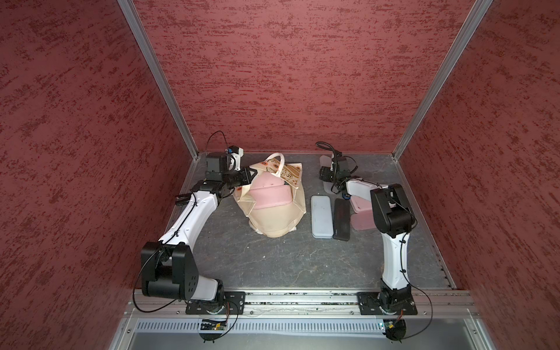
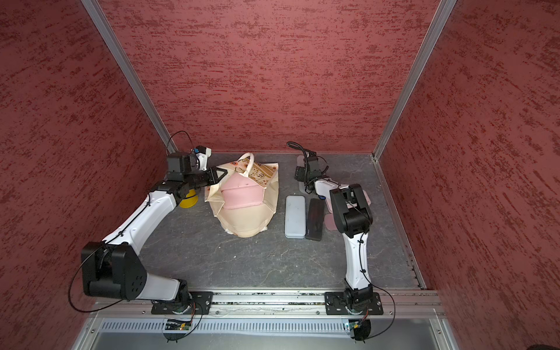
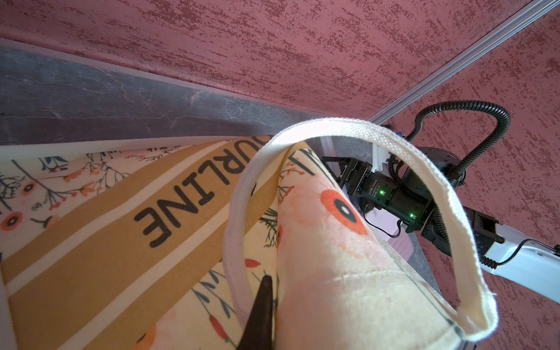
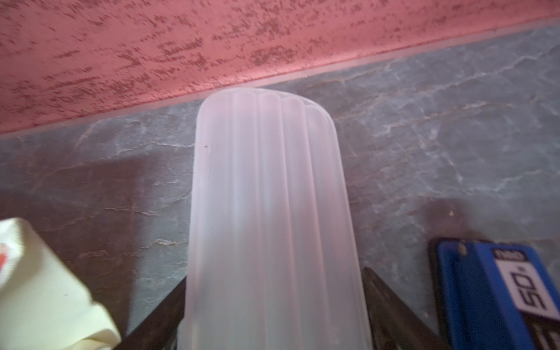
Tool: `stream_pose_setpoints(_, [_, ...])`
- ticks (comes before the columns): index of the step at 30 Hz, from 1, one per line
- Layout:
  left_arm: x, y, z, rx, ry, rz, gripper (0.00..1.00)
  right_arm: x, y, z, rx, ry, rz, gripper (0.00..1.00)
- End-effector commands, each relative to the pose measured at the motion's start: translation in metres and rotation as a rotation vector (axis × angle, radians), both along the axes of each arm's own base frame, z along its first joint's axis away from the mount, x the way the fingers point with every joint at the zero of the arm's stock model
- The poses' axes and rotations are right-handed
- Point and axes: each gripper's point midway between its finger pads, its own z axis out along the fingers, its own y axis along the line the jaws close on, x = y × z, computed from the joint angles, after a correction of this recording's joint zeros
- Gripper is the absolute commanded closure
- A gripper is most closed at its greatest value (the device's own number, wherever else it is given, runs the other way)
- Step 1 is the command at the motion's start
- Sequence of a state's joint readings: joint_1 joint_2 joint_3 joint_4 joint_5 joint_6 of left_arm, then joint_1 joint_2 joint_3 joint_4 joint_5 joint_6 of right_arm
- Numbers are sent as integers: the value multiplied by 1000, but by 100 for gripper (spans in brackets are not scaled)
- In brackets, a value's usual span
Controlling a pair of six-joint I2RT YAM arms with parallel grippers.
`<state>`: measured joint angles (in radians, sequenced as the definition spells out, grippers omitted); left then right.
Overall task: Take out the pencil case from the canvas bag
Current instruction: Place the pencil case at the center of the board.
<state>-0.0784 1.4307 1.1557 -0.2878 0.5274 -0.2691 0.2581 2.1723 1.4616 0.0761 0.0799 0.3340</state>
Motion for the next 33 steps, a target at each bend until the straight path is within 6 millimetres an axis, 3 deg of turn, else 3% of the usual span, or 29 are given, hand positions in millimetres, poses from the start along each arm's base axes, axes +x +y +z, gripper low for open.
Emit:
stream_pose_setpoints(1, [2, 0, 11, -31, -15, -3, 100, 3, -5, 13, -6, -15, -48, 31])
stream_pose_setpoints(13, [2, 1, 9, -27, -10, -1, 100, 8, -2, -4, 5, 32, -57, 17])
stream_pose_setpoints(22, [2, 0, 9, -27, -8, -2, 100, 8, -1, 11, 11, 1, -49, 12])
stream_pose_setpoints(27, [2, 0, 10, -27, -11, -2, 100, 5, 3, 43, 37, -57, -35, 12])
stream_pose_setpoints(33, [2, 1, 9, -23, -9, 0, 100, -12, 23, 107, 54, -165, 38, 13])
